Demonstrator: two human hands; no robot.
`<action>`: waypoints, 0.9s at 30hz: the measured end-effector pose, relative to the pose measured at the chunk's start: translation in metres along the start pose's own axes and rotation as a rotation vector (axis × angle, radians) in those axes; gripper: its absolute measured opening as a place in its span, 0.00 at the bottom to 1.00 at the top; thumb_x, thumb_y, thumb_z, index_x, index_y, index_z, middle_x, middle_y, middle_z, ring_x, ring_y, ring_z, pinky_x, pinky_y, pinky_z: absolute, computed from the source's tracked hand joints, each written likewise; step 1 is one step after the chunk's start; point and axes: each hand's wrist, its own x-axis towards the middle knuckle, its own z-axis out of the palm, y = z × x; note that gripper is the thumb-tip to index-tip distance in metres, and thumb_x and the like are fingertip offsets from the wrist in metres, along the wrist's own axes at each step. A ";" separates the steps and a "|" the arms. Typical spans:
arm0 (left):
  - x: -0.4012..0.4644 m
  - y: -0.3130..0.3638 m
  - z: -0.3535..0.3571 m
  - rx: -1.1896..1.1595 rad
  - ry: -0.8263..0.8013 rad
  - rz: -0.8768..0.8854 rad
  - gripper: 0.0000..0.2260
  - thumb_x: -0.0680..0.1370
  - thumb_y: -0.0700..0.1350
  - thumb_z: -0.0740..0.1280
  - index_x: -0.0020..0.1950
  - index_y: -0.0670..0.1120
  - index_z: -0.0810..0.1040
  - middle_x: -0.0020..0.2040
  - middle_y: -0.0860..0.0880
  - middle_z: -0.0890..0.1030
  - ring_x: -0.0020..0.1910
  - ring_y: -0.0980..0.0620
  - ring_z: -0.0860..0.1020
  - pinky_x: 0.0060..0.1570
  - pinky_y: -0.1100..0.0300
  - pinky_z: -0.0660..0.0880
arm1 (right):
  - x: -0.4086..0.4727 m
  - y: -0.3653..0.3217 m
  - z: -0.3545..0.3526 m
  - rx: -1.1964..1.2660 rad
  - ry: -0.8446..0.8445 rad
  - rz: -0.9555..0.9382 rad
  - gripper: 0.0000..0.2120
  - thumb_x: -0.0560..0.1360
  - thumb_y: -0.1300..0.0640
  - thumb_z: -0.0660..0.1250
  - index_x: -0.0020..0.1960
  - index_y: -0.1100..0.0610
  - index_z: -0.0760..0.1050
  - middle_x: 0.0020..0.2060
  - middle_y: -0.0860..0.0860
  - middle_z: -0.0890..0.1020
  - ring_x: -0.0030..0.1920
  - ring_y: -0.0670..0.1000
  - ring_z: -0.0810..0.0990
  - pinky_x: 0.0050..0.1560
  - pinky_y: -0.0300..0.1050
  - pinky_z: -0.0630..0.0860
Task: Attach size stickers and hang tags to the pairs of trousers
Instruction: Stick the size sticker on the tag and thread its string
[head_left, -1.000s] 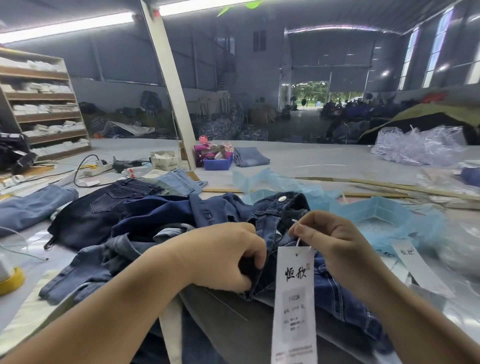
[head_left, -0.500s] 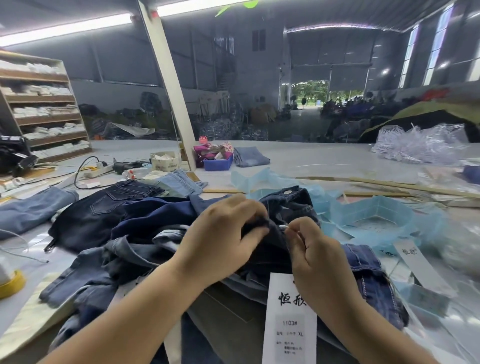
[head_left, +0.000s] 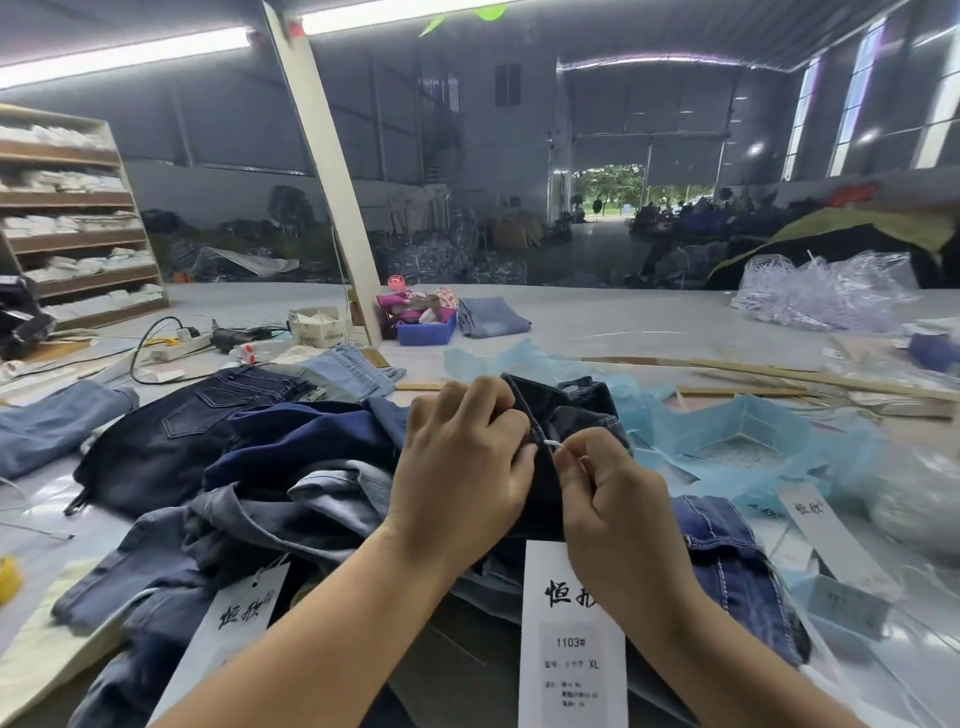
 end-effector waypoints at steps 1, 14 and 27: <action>0.001 -0.001 0.000 -0.010 -0.002 -0.009 0.05 0.71 0.46 0.75 0.43 0.46 0.82 0.47 0.50 0.77 0.48 0.46 0.77 0.50 0.49 0.72 | 0.001 0.001 0.000 -0.008 -0.011 0.002 0.08 0.80 0.56 0.62 0.42 0.51 0.71 0.22 0.43 0.71 0.26 0.45 0.71 0.25 0.36 0.62; 0.026 -0.007 -0.018 -1.036 -0.501 -0.708 0.07 0.77 0.41 0.70 0.39 0.47 0.84 0.43 0.45 0.85 0.44 0.50 0.82 0.56 0.49 0.78 | 0.013 -0.013 0.000 -0.226 -0.141 -0.081 0.08 0.80 0.54 0.60 0.45 0.56 0.74 0.33 0.53 0.80 0.32 0.59 0.77 0.32 0.54 0.74; 0.021 -0.023 -0.021 -0.561 -0.287 -0.164 0.07 0.77 0.41 0.71 0.50 0.53 0.85 0.44 0.58 0.80 0.44 0.61 0.76 0.44 0.74 0.71 | 0.028 -0.011 0.002 -0.173 -0.084 -0.072 0.17 0.78 0.56 0.63 0.32 0.51 0.63 0.23 0.44 0.66 0.26 0.50 0.65 0.27 0.47 0.63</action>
